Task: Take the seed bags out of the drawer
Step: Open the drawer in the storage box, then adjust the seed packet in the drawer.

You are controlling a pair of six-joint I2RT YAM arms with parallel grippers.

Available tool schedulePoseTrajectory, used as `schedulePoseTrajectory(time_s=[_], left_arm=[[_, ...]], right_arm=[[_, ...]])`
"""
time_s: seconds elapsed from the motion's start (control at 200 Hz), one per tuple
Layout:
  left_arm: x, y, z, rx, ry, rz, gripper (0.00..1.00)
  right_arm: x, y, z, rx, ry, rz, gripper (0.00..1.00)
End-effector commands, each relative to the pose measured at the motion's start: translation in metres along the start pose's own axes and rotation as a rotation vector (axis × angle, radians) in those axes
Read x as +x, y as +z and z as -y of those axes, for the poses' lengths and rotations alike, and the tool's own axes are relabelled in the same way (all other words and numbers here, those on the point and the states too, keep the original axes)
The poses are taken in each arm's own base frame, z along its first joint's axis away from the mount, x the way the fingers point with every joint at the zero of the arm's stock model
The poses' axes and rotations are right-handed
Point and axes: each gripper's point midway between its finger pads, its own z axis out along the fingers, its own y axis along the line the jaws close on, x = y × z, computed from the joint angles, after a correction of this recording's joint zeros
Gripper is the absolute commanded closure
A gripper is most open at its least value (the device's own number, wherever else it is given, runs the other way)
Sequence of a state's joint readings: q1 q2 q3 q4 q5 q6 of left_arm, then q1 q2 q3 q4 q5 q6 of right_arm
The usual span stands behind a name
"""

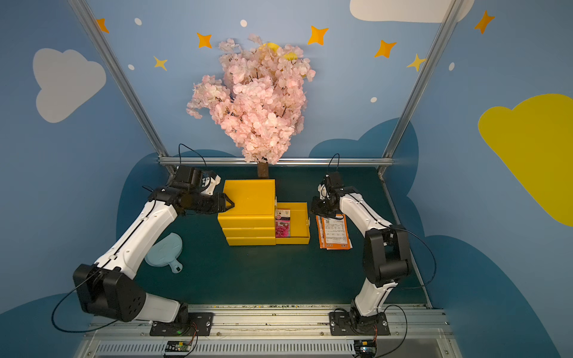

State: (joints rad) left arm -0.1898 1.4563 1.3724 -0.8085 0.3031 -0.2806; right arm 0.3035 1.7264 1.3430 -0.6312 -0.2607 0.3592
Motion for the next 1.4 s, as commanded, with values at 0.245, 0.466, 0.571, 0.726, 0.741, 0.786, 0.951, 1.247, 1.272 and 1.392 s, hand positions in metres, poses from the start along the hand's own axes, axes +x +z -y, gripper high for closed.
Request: schedulePoseTrajectory(time_s=[0.245, 0.466, 0.571, 0.726, 0.741, 0.786, 0.951, 1.247, 1.272, 1.392], left_arm=[[0.033, 0.026, -0.015, -0.024, -0.034, -0.128, 0.40], [0.035, 0.026, -0.014, -0.016, -0.036, -0.127, 0.40], [0.035, 0.025, -0.013, -0.014, -0.035, -0.127, 0.40], [0.035, 0.027, -0.014, -0.014, -0.036, -0.126, 0.40], [0.035, 0.027, -0.013, -0.011, -0.036, -0.127, 0.40], [0.036, 0.027, -0.013, -0.010, -0.036, -0.127, 0.40], [0.036, 0.028, -0.013, -0.007, -0.039, -0.127, 0.40], [0.037, 0.029, -0.014, -0.008, -0.039, -0.131, 0.40], [0.037, 0.030, -0.015, -0.008, -0.039, -0.132, 0.40], [0.037, 0.031, -0.015, -0.009, -0.036, -0.133, 0.40]], right_arm=[[0.009, 0.004, -0.066, -0.101, -0.068, -0.035, 0.71], [0.016, 0.041, -0.075, -0.142, -0.018, -0.094, 0.68], [0.018, 0.056, -0.074, -0.149, 0.004, -0.114, 0.69], [0.024, 0.076, -0.068, -0.126, 0.017, -0.149, 0.69], [0.024, 0.078, -0.068, -0.125, 0.018, -0.153, 0.69], [0.026, 0.083, -0.065, -0.117, 0.022, -0.161, 0.69], [0.028, 0.098, -0.059, -0.096, 0.026, -0.183, 0.69], [0.030, 0.111, -0.054, -0.060, 0.016, -0.204, 0.70], [0.030, 0.112, -0.054, -0.059, 0.016, -0.206, 0.70], [0.030, 0.116, -0.054, -0.056, 0.016, -0.213, 0.74]])
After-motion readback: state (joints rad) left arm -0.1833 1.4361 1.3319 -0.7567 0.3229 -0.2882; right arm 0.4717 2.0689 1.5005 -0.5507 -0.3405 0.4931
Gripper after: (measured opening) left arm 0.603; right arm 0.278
